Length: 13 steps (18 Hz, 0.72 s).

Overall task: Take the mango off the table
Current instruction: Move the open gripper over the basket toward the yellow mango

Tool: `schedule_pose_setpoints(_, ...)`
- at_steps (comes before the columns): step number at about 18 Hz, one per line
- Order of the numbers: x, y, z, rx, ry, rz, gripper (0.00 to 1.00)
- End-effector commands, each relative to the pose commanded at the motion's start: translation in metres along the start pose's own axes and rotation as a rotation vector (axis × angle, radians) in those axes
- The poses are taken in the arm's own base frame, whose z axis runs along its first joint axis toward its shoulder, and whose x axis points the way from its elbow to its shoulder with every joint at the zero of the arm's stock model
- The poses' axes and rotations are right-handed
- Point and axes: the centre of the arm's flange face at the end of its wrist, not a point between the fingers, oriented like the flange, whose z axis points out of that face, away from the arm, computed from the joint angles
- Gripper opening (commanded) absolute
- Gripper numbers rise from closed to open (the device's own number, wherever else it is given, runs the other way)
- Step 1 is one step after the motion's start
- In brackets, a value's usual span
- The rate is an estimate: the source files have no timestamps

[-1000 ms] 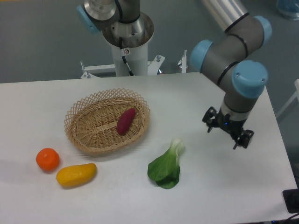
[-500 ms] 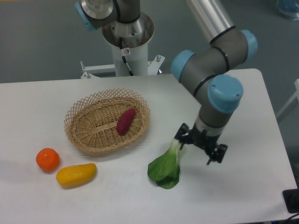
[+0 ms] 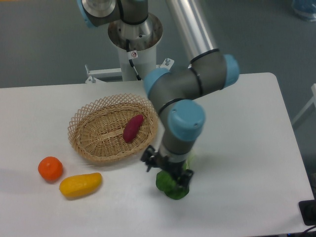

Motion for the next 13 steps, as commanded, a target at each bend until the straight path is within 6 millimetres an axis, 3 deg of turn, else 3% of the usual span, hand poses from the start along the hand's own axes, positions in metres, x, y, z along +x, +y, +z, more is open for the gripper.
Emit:
schedule_pose_setpoints(9, 0.061, -0.046, 0.044, -0.020, 0.045, 0.100, 1.00)
schedule_pose_setpoints(13, 0.083, -0.060, 0.052, -0.024, 0.053, 0.140, 1.00)
